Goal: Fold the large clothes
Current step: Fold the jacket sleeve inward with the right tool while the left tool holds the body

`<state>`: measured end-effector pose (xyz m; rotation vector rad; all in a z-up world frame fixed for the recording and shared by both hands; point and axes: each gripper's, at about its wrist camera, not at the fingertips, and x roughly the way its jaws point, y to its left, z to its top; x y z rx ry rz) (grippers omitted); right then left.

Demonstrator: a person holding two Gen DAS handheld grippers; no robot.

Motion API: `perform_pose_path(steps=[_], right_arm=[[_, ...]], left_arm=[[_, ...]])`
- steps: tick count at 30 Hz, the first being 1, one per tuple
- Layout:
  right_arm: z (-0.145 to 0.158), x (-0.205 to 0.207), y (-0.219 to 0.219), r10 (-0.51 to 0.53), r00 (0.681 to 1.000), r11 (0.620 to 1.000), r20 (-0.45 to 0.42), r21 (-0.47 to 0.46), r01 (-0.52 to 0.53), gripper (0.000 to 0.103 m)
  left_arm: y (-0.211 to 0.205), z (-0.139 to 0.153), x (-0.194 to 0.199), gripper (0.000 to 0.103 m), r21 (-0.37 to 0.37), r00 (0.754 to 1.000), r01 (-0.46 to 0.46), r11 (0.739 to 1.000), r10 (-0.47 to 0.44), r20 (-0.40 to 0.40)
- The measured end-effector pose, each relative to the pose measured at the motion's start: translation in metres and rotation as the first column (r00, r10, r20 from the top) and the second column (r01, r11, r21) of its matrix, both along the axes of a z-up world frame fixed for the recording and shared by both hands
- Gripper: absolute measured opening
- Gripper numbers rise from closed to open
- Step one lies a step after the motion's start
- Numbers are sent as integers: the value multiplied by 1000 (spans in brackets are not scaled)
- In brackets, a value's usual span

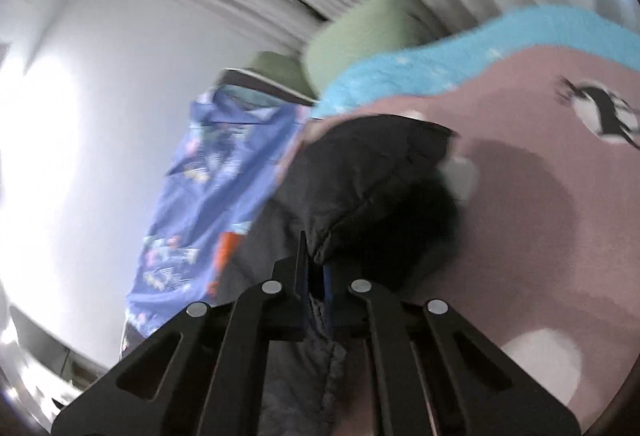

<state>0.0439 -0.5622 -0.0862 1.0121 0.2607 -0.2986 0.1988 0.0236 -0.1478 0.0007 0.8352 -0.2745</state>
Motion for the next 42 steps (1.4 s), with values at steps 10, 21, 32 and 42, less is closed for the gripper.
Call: perform_pose_path(steps=[10, 21, 32, 42], right_arm=[[84, 49, 255, 604, 794, 744, 77, -412, -526, 5], [-71, 70, 449, 762, 440, 286, -474, -363, -887, 40], [-48, 62, 397, 797, 528, 448, -293, -300, -842, 72], [-9, 58, 470, 901, 350, 208, -258, -451, -868, 72]], left_arm=[[6, 1, 1, 101, -30, 1000, 5, 1000, -5, -1], [95, 37, -21, 101, -409, 999, -29, 912, 35, 8], [90, 55, -39, 101, -439, 999, 19, 898, 1, 45], [137, 55, -41, 101, -500, 997, -74, 863, 83, -4]])
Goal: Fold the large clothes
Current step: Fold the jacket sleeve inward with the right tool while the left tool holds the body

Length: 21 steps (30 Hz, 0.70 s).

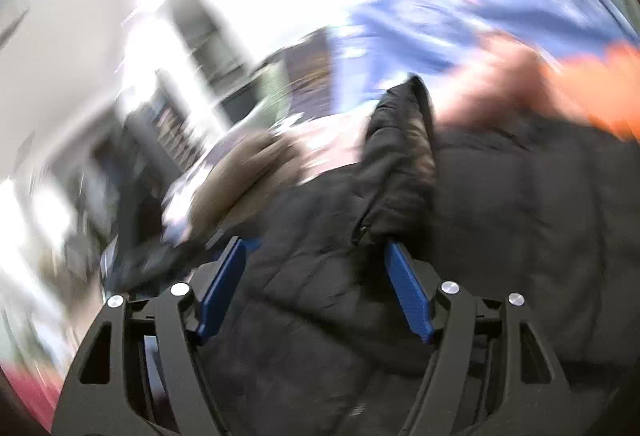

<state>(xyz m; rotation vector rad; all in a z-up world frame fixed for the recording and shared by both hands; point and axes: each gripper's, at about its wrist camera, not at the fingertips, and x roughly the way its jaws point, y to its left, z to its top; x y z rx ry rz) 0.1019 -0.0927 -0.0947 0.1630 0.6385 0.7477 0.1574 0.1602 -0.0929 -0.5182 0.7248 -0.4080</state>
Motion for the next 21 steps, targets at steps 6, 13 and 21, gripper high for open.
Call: perform_pose_path(steps=[6, 13, 21], right_arm=[[-29, -2, -5, -62, 995, 997, -82, -60, 57, 72], [-50, -7, -54, -259, 962, 964, -91, -89, 251, 72], [-86, 3, -57, -286, 948, 953, -140, -141, 267, 72]], left_arm=[[-5, -15, 14, 101, -129, 994, 82, 988, -91, -63], [-31, -19, 28, 101, -111, 987, 108, 988, -120, -109], [-31, -6, 22, 101, -116, 989, 125, 985, -133, -60]])
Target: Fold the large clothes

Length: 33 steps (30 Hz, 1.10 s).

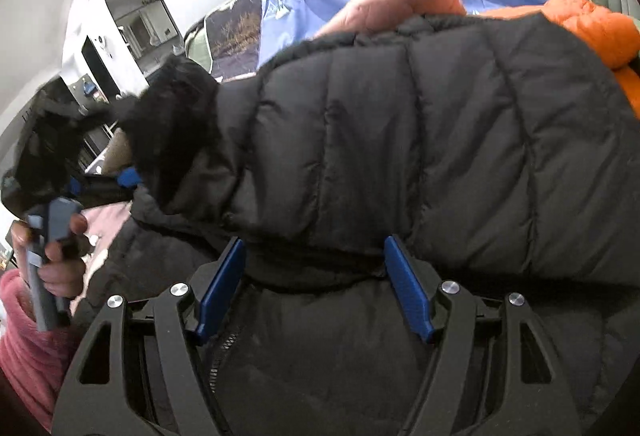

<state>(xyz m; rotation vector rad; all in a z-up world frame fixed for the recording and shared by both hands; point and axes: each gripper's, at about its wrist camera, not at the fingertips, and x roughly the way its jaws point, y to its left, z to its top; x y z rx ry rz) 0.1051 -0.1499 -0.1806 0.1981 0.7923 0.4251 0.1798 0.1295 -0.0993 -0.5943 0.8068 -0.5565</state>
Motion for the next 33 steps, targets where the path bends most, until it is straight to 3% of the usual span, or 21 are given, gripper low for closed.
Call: perform_pose_path(steps=[2, 4, 11, 18, 19, 20, 21, 22, 26, 29, 31, 33], right_arm=[[0, 1, 3, 0, 1000, 1000, 7, -7, 0, 72], [-1, -3, 1, 0, 1000, 1000, 10, -3, 0, 72], [-3, -7, -1, 2, 1000, 1000, 10, 0, -2, 73], [-2, -7, -2, 1, 1000, 1000, 14, 3, -1, 73], [-2, -7, -2, 1, 1000, 1000, 15, 6, -1, 73], [-2, -7, -3, 2, 1000, 1000, 16, 11, -2, 73], [-2, -7, -4, 2, 1000, 1000, 17, 16, -2, 73], [-2, -8, -6, 2, 1000, 1000, 21, 26, -3, 73], [13, -18, -16, -2, 996, 996, 93, 89, -7, 73], [49, -39, -32, -35, 970, 992, 240, 128, 4, 73], [68, -50, -46, -109, 940, 990, 324, 116, 75, 73], [68, -48, -58, -197, 918, 980, 343, 58, 189, 73]], left_arm=[[-6, -5, 6, 101, 28, 999, 0, 1000, 1, -41], [-8, -7, 6, 101, 3, 998, 9, 1000, -8, -55], [0, 4, -8, 101, -81, 1000, 16, 997, -16, -3], [-29, -14, 3, 99, 103, 999, 28, 994, -23, -44], [-29, -17, 3, 89, 110, 999, 24, 994, -20, -39], [-30, -17, 3, 59, 115, 999, 29, 993, -26, -31], [-32, -16, 4, 42, 125, 999, 45, 991, -42, -25], [-33, -13, 5, 15, 146, 999, 52, 988, -50, -19], [-25, 24, -5, 10, 199, 995, 2, 980, -22, 99], [-13, 70, -22, 10, 259, 972, -58, 964, -5, 235], [0, 93, -29, 10, 313, 954, -112, 943, 14, 300], [14, 94, -31, 11, 361, 950, -157, 919, 40, 310]])
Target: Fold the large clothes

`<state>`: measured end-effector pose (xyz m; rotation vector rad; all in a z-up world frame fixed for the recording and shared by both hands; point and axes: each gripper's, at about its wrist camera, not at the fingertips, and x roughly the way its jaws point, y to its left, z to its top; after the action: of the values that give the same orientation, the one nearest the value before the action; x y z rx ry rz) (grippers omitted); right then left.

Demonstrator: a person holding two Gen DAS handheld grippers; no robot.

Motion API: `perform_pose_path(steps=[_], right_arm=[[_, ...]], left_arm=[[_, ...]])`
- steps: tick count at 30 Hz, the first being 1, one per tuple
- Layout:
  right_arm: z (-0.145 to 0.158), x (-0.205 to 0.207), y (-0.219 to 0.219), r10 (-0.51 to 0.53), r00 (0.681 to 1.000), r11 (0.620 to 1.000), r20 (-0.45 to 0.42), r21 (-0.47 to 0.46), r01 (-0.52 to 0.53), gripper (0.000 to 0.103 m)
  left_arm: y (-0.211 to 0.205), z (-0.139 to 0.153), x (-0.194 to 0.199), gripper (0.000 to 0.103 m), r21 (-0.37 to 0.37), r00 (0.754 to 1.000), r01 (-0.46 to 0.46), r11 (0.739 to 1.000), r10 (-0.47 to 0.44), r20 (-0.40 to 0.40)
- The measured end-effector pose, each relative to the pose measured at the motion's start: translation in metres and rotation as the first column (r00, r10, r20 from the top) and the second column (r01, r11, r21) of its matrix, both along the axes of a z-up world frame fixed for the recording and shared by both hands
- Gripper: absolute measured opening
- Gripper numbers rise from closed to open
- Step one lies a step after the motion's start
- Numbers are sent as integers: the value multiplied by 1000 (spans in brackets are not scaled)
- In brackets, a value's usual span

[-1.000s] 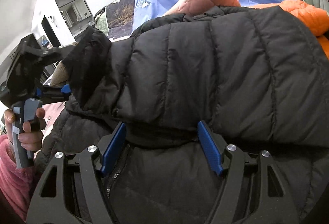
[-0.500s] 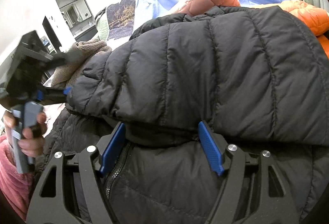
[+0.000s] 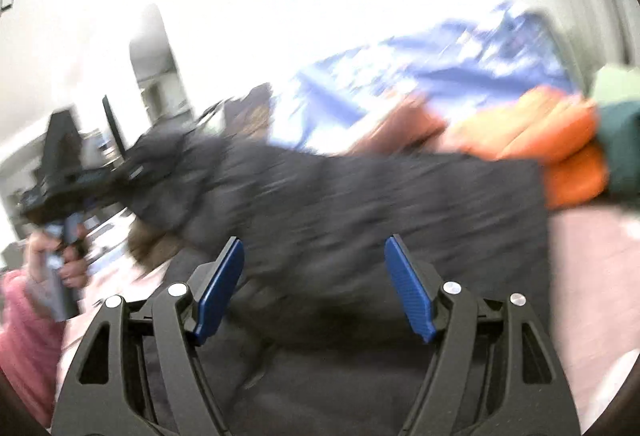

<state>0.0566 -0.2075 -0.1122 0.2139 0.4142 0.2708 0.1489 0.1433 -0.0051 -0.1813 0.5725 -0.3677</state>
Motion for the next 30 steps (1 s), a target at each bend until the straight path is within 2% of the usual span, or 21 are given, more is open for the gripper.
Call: perform_pose_path(steps=[2, 3, 4, 5, 6, 7, 8, 9, 11, 13, 15, 17, 18, 19, 20, 21, 23, 25, 26, 28, 30], right_arm=[[-18, 13, -3, -85, 994, 994, -70, -78, 80, 73], [-35, 23, -3, -132, 982, 986, -135, -124, 115, 73], [-54, 37, -4, -156, 961, 982, -229, -142, 126, 72], [-60, 43, -5, -163, 946, 981, -279, -144, 127, 69], [-57, 42, -4, -164, 949, 980, -269, -151, 127, 69], [-53, 38, -2, -156, 957, 981, -245, -152, 122, 69], [-50, 35, 0, -151, 962, 981, -227, -157, 117, 69], [-49, 32, 1, -149, 964, 980, -221, -166, 113, 69], [-46, 27, 2, -154, 963, 978, -221, -171, 117, 69], [-34, 20, 0, -149, 968, 982, -203, -143, 122, 69], [-21, 20, 1, -168, 971, 978, -170, -151, 142, 69], [-16, 26, 3, -212, 963, 962, -165, -212, 175, 67], [-19, 32, 3, -230, 957, 955, -178, -229, 187, 64], [-29, 41, 0, -271, 935, 944, -228, -255, 211, 63], [-37, 49, -2, -300, 914, 935, -271, -273, 226, 63], [-55, 58, -9, -340, 877, 925, -340, -287, 248, 63], [-69, 57, -20, -362, 850, 925, -383, -260, 276, 61], [-61, 55, -21, -357, 854, 926, -379, -260, 273, 61], [-56, 53, -19, -349, 860, 927, -372, -268, 261, 61], [-44, 48, -18, -311, 874, 940, -374, -254, 226, 62], [-27, 47, -23, -268, 887, 960, -376, -184, 212, 62]], left_arm=[[15, -20, 9, 18, 62, 996, -68, 996, 71, -44], [21, -37, 17, 20, 94, 991, -101, 990, 109, -84], [27, -60, 27, 24, 141, 978, -135, 981, 155, -138], [31, -79, 33, 24, 175, 966, -153, 973, 184, -183], [34, -100, 41, 24, 209, 948, -164, 964, 213, -237], [37, -116, 44, 29, 217, 936, -167, 962, 224, -271], [41, -125, 43, 29, 196, 935, -177, 965, 227, -271], [43, -125, 40, 30, 181, 937, -188, 965, 231, -261], [44, -115, 37, 45, 195, 933, -222, 955, 266, -243], [46, -90, 27, 53, 226, 939, -263, 938, 303, -164], [44, -62, 16, 60, 219, 946, -293, 931, 316, -76], [40, -41, 7, 61, 184, 953, -295, 938, 304, -19], [33, -34, 4, 62, 162, 963, -266, 950, 271, -10], [22, -34, 2, 63, 151, 974, -221, 964, 226, -17], [14, -37, 5, 66, 150, 980, -191, 970, 197, -30], [2, -46, 10, 67, 159, 984, -161, 974, 172, -54], [-20, -80, 25, 68, 218, 979, -118, 969, 151, -138], [-36, -120, 40, 71, 299, 965, -102, 949, 167, -202], [-36, -127, 41, 71, 312, 965, -105, 944, 173, -198], [-35, -121, 40, 70, 309, 965, -113, 944, 179, -192], [-33, -114, 41, 70, 305, 963, -126, 944, 189, -190]])
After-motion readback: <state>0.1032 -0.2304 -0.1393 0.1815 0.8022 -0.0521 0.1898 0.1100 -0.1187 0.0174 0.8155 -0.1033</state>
